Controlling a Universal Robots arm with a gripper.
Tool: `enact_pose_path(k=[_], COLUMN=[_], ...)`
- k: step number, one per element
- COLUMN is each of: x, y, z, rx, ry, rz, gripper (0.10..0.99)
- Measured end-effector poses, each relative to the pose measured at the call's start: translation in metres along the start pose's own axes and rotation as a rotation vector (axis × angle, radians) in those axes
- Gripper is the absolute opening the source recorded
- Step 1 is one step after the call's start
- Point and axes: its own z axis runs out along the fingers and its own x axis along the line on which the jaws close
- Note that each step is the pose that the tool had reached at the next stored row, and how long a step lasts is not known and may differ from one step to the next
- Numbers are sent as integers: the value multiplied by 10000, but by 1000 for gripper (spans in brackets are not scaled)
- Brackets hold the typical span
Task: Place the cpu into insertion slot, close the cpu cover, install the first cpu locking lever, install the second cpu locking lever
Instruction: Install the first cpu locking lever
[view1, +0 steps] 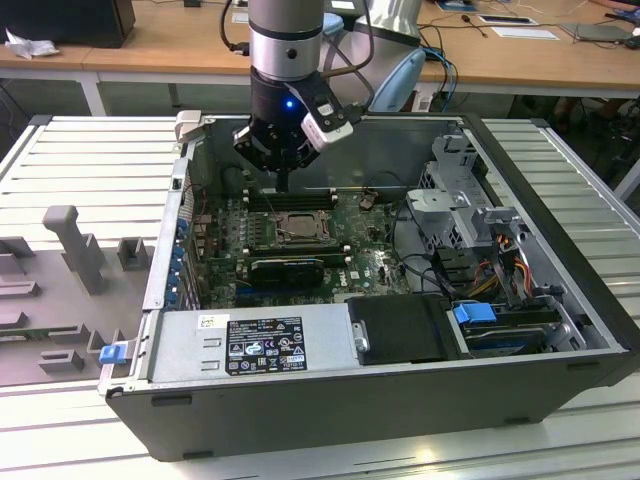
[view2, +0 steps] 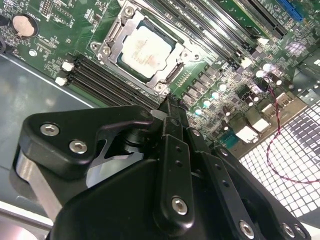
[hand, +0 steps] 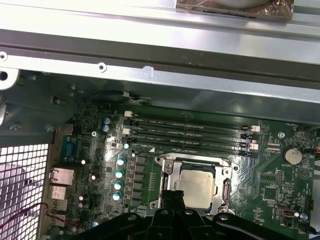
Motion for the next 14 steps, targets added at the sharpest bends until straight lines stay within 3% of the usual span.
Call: enact_pose_path(k=[14], x=[45], y=[5], z=[1], rx=[-8], ry=[-2], rz=[0], gripper=[106])
